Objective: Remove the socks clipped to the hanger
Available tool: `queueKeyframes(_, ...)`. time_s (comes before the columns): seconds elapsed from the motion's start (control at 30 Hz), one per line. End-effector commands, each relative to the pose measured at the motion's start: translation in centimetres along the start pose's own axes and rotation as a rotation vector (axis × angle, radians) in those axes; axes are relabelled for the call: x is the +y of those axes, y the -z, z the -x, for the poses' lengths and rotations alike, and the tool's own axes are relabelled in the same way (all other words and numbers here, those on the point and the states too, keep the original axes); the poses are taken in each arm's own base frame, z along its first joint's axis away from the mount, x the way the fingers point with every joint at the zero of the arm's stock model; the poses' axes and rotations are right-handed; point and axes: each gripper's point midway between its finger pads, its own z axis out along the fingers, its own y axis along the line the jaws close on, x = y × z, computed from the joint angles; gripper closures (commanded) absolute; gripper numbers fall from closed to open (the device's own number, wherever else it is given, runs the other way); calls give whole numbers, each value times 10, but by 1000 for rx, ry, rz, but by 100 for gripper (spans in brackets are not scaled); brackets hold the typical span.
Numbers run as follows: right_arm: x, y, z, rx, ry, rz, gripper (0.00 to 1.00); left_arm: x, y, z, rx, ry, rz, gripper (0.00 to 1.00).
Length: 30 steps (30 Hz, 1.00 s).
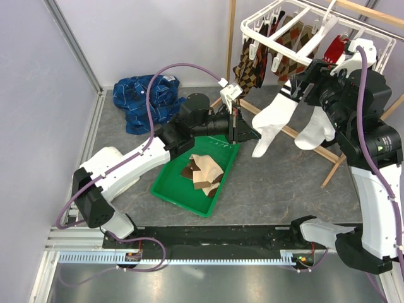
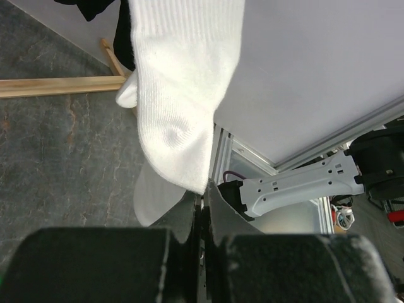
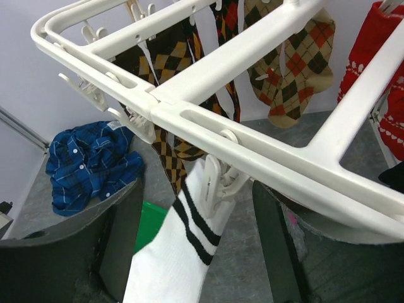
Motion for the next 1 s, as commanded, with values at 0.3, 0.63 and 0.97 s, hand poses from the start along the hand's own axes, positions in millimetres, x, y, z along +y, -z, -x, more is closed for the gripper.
queueKeyframes(0.3,-3,-9,3,-115,-207,40,21,-16,2,13,23,70,-100,98)
queueKeyframes(0.63,3,-5,22,-192,-223,82,29,-15,0,13,32,77,-109,98)
queueKeyframes(0.97,-8,-17,16,-191,-242,31,56,-12,-1,9,41,95,-102,98)
